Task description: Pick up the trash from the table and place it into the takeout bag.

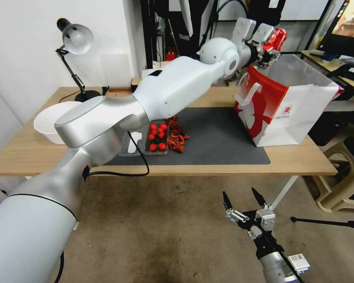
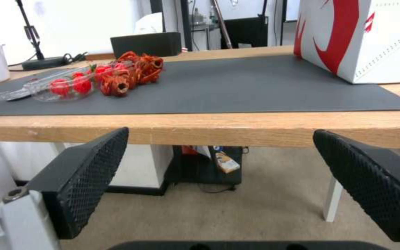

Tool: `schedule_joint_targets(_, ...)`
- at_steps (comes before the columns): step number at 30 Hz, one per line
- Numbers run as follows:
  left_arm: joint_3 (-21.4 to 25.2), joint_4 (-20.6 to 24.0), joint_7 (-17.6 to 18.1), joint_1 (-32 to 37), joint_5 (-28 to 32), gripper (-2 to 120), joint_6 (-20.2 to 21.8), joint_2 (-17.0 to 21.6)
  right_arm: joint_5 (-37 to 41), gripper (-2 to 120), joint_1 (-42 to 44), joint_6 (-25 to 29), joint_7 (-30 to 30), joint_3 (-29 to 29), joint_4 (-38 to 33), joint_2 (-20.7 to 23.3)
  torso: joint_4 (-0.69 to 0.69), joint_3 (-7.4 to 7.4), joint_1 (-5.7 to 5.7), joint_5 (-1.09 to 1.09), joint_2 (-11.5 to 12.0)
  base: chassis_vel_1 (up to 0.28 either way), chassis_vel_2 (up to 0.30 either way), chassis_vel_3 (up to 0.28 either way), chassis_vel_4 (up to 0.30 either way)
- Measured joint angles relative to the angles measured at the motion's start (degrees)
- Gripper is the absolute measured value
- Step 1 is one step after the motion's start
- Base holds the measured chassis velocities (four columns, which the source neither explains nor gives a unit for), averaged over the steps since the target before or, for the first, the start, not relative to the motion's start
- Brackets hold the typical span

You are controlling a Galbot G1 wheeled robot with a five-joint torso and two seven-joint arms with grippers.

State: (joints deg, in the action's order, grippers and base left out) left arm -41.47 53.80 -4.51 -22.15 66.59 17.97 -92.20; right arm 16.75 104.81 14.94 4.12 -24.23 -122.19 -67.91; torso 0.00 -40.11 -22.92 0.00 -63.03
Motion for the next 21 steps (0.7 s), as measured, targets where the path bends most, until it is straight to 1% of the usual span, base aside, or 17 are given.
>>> schedule_joint_targets(2, -0.44, -0.01, -0.62, -0.01, -0.62, 46, -0.34, 0.0, 0.0, 100, -0.04, 0.0, 0.0, 0.0, 0.0, 0.03, 0.0, 0.0, 0.0, 0.0, 0.0, 0.0, 0.0, 0.0, 0.0)
schedule_joint_targets(4, -1.8, -0.1, -2.29, -0.26, -2.87, 46, -0.94, 0.01, 0.05, 100, -0.13, 0.0, 0.02, -0.04, -0.01, 0.33, 0.0, 0.0, 0.0, 0.0, 0.0, 0.0, 0.0, 0.0, 0.0)
schedule_joint_targets(7, -2.49, -0.13, -2.88, -0.53, -3.52, 46, -1.4, 0.02, 0.09, 100, -0.14, 0.0, 0.03, -0.11, -0.01, 0.47, 0.0, 0.0, 0.0, 0.0, 0.0, 0.0, 0.0, 0.0, 0.0)
schedule_joint_targets(9, -3.32, -0.43, -3.87, -0.88, -4.42, 46, -2.13, 0.02, 0.09, 100, -0.11, 0.02, 0.03, -0.15, 0.08, 0.42, 0.0, 0.0, 0.0, 0.0, 0.0, 0.0, 0.0, 0.0, 0.0)
schedule_joint_targets(10, -3.72, -0.56, -4.75, -1.07, -5.72, 46, -2.13, 0.03, 0.1, 100, -0.11, 0.04, 0.03, -0.11, 0.14, 0.3, 0.0, 0.0, 0.0, 0.0, 0.0, 0.0, 0.0, 0.0, 0.0)
schedule_joint_targets(14, -4.65, -0.54, -5.85, -1.22, -7.64, 46, -1.47, 0.04, 0.06, 100, -0.17, 0.06, 0.03, 0.03, 0.17, 0.09, 0.0, 0.0, 0.0, 0.0, 0.0, 0.0, 0.0, 0.0, 0.0)
schedule_joint_targets(21, -5.24, -0.75, -6.87, -1.61, -9.99, 46, -0.72, 0.05, 0.04, 100, -0.2, 0.06, 0.03, 0.07, 0.21, 0.04, 0.0, 0.0, 0.0, 0.0, 0.0, 0.0, 0.0, 0.0, 0.0)
